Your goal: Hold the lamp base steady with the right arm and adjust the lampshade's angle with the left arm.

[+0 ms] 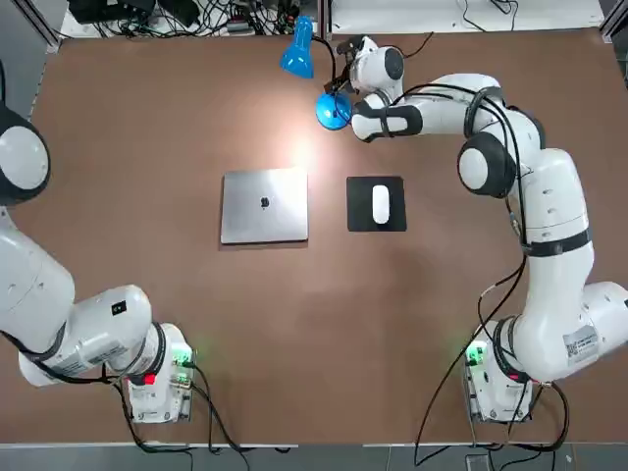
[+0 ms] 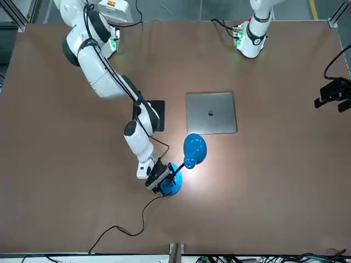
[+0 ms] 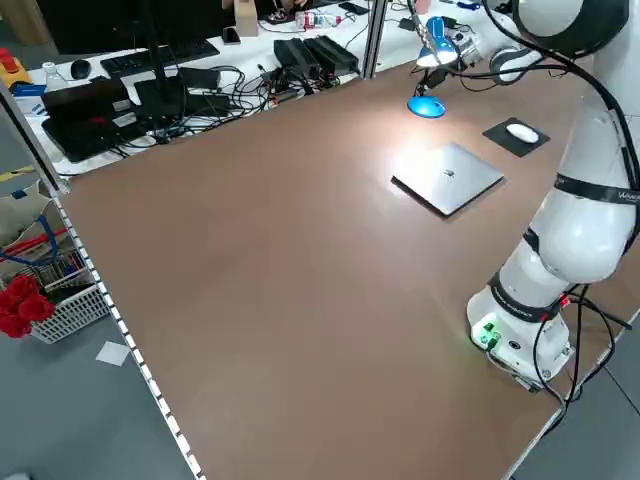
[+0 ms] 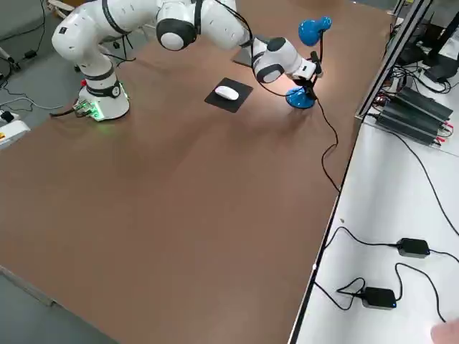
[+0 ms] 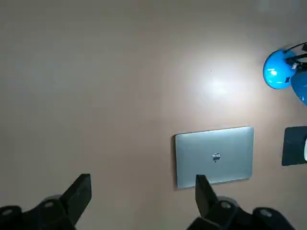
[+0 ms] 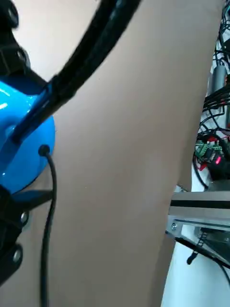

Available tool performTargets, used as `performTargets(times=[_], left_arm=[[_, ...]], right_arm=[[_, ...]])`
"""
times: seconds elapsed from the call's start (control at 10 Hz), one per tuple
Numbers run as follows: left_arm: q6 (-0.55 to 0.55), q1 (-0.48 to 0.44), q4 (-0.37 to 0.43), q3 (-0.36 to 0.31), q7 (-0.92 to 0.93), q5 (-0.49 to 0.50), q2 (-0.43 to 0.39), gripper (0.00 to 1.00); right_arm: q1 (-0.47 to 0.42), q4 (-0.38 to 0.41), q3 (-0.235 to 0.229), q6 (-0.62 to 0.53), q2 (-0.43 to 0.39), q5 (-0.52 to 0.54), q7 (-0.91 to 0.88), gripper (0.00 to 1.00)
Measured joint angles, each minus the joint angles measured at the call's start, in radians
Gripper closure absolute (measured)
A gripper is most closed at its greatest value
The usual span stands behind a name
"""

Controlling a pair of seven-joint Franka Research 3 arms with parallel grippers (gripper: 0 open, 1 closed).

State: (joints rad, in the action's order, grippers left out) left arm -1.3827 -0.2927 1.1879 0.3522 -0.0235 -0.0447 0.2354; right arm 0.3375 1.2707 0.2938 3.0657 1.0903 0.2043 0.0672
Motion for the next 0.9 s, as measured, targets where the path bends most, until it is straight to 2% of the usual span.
performTargets(times=[0.2,0.3,0.4,0.6,0.7,0.9], left_arm=[[-0.021,0.201,0.025,-0.210,-0.044,0.012,-0.012,0.03],[-0.062,0.257,0.063,-0.282,-0.046,0.012,-0.034,0.02],[-0.134,0.272,0.136,-0.314,-0.046,0.011,-0.075,0.02],[-0.280,0.257,0.331,-0.331,-0.044,0.002,-0.189,0.02],[-0.298,0.253,0.384,-0.334,-0.038,-0.001,-0.226,0.02],[-0.302,0.243,0.400,-0.334,-0.036,-0.002,-0.245,0.02]], right_arm=[[0.000,0.038,-0.002,-0.001,-0.041,0.000,0.000,0.00],[-0.003,0.077,-0.003,-0.001,-0.073,0.000,0.000,0.00],[-0.012,0.135,-0.006,-0.001,-0.120,-0.001,0.000,0.00],[-0.058,0.285,-0.009,-0.028,-0.246,-0.001,0.000,0.00],[-0.087,0.352,-0.009,-0.107,-0.331,0.000,0.000,0.00],[-0.127,0.435,-0.009,-0.387,-0.542,-0.009,0.005,0.00]])
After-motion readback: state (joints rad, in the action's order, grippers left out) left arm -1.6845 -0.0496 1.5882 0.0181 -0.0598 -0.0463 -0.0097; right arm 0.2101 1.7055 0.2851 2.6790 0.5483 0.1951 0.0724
